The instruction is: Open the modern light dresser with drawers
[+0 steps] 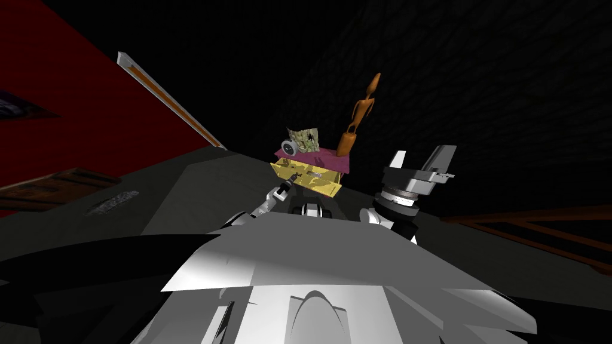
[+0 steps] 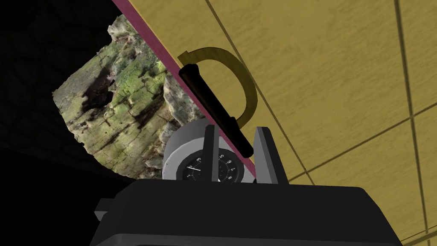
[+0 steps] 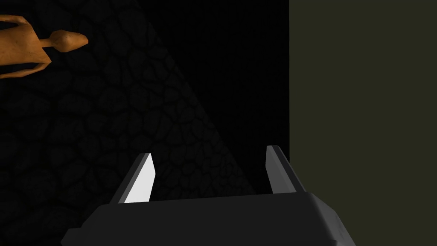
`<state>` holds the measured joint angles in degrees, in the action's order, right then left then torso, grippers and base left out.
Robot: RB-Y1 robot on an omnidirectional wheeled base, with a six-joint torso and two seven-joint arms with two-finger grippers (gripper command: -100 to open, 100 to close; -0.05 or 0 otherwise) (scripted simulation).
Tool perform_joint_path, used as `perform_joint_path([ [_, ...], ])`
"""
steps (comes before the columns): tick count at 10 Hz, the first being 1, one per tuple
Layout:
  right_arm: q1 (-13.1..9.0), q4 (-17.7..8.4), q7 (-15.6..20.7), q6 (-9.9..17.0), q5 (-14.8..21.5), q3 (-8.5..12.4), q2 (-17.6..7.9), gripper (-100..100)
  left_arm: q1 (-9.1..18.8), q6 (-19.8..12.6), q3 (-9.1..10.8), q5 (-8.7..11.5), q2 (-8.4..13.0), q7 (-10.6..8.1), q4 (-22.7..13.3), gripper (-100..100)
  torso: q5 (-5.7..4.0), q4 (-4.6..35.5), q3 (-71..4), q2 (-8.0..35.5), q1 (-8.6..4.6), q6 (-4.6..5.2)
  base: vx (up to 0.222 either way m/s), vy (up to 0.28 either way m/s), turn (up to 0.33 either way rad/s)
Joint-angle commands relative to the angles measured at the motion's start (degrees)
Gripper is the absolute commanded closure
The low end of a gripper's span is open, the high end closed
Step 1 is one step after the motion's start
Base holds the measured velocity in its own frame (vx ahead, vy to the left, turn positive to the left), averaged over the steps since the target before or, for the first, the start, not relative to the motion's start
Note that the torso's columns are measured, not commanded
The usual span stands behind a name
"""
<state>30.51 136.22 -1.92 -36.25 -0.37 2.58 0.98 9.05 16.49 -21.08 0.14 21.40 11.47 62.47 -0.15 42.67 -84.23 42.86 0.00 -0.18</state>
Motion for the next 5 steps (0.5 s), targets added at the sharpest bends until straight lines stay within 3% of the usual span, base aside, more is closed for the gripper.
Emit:
perform_joint_path([
  [1, 0.0, 0.0, 0.0, 0.0, 0.0, 0.0, 0.0, 0, 0.8, -2.0, -0.67, 0.7, 1.3, -0.83, 1.7, -100, -0.04, 0.1, -0.1, -0.1, 0.01, 0.02, -0.120, 0.027, -0.005],
  [5, 0.0, 0.0, 0.0, 0.0, 0.0, 0.0, 0.0, 0, 2.8, -6.0, -1.39, 2.0, 3.4, -2.45, 4.6, -100, 0.11, -0.4, -0.5, -0.9, -0.06, 0.28, -0.033, -0.011, -0.012],
])
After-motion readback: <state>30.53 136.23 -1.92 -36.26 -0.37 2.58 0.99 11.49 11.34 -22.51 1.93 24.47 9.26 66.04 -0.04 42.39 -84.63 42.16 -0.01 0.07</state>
